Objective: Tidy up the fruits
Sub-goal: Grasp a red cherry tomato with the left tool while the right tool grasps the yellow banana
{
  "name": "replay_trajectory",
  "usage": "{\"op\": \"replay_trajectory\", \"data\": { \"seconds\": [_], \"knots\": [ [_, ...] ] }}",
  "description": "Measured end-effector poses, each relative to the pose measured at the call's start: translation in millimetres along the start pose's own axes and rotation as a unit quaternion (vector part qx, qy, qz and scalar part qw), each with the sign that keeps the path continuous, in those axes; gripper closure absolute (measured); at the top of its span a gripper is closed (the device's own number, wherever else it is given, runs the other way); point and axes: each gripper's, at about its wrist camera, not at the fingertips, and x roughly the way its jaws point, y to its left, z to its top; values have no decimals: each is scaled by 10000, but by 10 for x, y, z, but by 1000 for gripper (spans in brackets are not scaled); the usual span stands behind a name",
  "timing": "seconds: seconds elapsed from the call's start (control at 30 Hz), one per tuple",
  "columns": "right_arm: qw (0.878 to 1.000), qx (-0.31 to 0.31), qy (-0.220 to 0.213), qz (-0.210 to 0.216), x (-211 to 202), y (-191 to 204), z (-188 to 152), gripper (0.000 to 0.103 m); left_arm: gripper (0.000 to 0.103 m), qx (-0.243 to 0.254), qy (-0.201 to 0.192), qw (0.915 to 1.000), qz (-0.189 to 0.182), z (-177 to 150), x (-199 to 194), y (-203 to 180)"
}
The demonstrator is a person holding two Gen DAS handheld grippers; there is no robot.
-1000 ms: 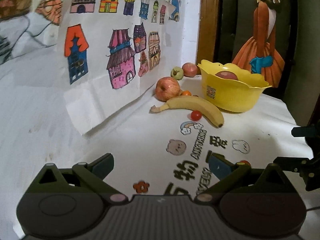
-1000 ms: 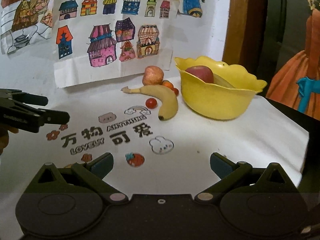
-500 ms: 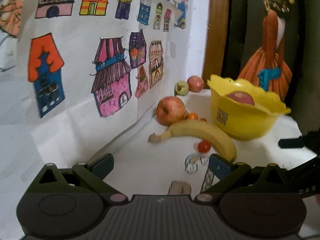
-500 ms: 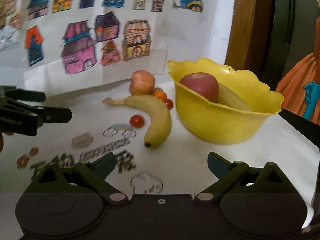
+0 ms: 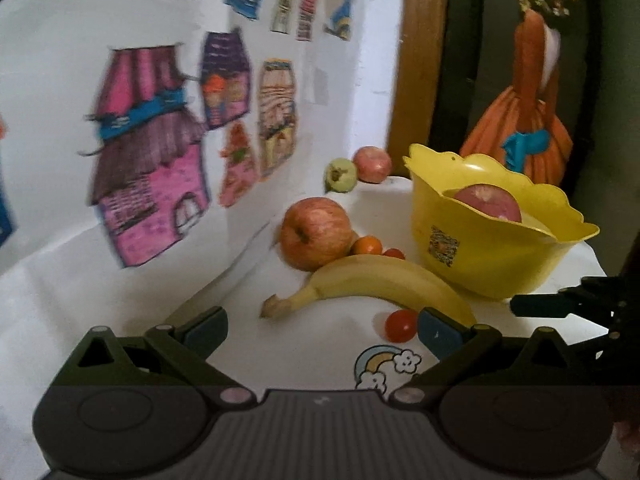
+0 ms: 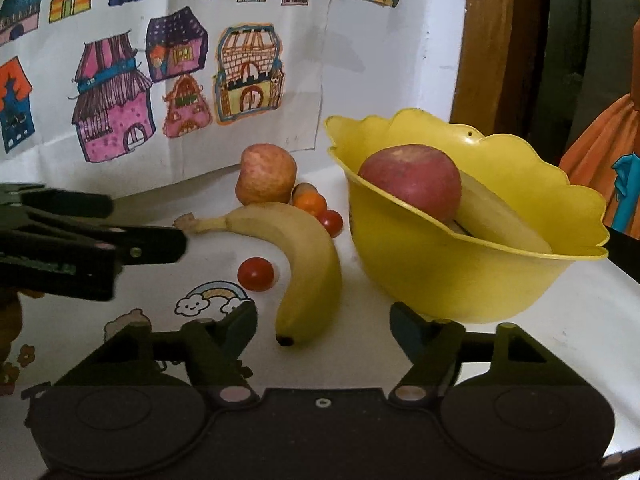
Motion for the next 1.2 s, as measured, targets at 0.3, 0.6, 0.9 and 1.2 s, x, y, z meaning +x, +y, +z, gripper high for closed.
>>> {"op": "replay_trajectory", "data": {
  "seconds": [0.3, 0.6, 0.9, 1.2],
  "knots": [
    [9997, -158, -6, 163, 41, -18, -35, 41, 4, 359, 41, 9975, -605, 13, 284, -37],
    [9991, -246, -72, 327, 57, -22, -78, 42, 24, 622, 248, 9928, -991, -21, 443, -145],
    [9988, -304, -116, 379, 68, -50, -90, 42, 61, 819, 494, 9885, -1169, -21, 568, -253],
    [9984, -338, -154, 419, 82, -28, -78, 42, 77, 884, 505, 9895, -1026, -28, 569, -309]
  ]
}}
